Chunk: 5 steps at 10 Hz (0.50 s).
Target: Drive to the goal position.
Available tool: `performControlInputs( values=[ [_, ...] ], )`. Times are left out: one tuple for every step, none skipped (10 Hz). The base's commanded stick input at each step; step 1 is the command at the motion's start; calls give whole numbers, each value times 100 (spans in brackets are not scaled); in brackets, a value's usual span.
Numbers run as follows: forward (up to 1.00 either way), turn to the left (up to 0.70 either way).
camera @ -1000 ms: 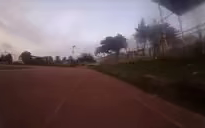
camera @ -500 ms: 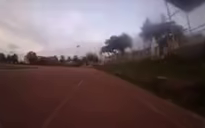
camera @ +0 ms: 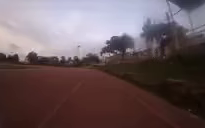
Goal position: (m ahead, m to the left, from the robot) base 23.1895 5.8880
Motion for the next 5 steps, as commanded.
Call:
performControlInputs(
  values=[
    [70,0],
    [70,0],
    [70,0],
    [70,0],
    [70,0]
  ],
)
